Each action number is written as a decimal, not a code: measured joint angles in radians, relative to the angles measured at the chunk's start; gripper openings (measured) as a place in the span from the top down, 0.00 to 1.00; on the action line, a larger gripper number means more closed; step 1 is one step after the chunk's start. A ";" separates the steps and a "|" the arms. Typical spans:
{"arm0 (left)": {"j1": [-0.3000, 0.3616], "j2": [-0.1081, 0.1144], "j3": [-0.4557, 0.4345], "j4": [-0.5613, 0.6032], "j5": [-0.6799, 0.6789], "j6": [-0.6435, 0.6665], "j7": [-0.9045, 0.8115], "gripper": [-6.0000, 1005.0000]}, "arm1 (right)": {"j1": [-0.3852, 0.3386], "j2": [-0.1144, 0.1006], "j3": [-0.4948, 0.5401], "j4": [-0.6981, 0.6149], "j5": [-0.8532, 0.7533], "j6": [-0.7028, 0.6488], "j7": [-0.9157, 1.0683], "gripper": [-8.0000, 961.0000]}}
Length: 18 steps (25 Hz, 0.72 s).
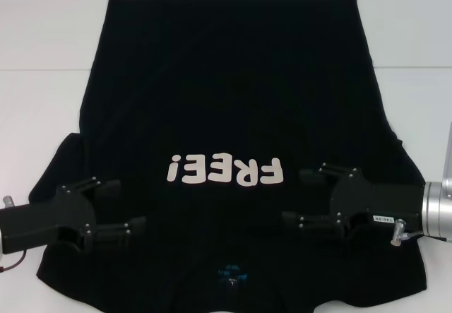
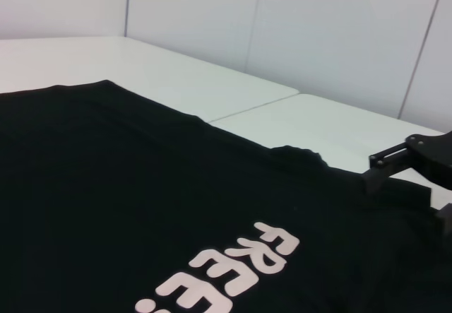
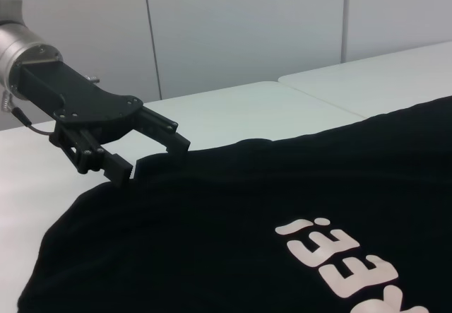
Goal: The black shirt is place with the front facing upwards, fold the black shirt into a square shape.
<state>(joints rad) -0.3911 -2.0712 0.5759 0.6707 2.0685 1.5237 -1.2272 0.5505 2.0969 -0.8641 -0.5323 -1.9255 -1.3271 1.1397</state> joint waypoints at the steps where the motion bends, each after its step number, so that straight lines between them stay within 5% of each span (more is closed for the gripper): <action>1: 0.000 0.000 0.000 0.000 0.000 0.004 0.001 0.07 | 0.000 0.000 -0.001 0.000 -0.001 -0.001 0.000 0.02; 14: 0.006 0.000 -0.015 0.001 -0.006 0.015 -0.001 0.07 | 0.000 0.000 -0.024 0.002 0.000 0.000 0.005 0.02; 18: -0.002 0.004 -0.088 0.000 -0.024 0.025 -0.171 0.07 | 0.001 0.001 -0.017 0.002 0.001 0.004 0.011 0.02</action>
<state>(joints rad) -0.3926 -2.0670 0.4875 0.6706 2.0450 1.5491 -1.3980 0.5511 2.0982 -0.8813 -0.5307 -1.9241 -1.3232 1.1509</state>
